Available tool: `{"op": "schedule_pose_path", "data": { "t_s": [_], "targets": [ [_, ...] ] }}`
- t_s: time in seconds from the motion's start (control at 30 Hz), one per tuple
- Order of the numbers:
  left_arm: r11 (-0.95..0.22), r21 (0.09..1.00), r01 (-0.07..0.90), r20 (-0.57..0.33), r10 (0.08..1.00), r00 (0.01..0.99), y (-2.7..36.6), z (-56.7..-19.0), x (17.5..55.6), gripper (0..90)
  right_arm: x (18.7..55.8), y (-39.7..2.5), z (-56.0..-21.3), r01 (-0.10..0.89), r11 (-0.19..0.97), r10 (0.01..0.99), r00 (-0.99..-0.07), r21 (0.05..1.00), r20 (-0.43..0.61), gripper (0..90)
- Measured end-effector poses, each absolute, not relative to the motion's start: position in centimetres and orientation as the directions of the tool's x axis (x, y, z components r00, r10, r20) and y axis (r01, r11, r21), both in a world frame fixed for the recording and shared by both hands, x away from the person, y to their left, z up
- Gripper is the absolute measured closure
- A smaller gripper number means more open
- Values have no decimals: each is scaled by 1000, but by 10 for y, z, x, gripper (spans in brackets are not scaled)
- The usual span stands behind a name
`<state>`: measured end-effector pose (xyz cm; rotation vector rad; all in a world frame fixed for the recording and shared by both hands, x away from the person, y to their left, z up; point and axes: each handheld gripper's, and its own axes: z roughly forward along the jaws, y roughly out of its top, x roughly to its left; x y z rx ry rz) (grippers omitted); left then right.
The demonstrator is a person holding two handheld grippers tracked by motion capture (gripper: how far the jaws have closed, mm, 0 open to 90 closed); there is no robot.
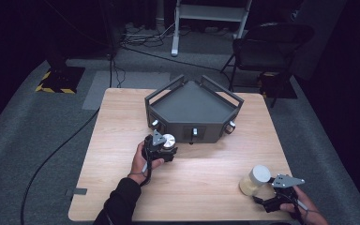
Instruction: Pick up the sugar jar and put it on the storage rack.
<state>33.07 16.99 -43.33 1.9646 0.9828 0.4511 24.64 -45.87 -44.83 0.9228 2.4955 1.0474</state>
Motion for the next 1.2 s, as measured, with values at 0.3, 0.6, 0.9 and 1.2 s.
{"op": "schedule_pose_path", "data": {
  "t_s": [0.3, 0.6, 0.9, 1.2],
  "targets": [
    [-304, 835, 458, -59, 779, 624, 173, -424, 327, 309, 246, -459, -448, 450, 533, 654, -756, 716, -11, 0],
    [-305, 834, 461, -45, 794, 606, 168, -414, 321, 311, 246, -459, -448, 450, 533, 654, -756, 717, -11, 0],
    [-282, 837, 469, -57, 807, 588, 170, -402, 317, 312, 246, -459, -448, 450, 533, 654, -756, 717, -11, 0],
    [-264, 847, 461, -69, 806, 588, 172, -384, 313, 313, 246, -459, -448, 451, 532, 655, -756, 717, -11, 0]
  ]
}}
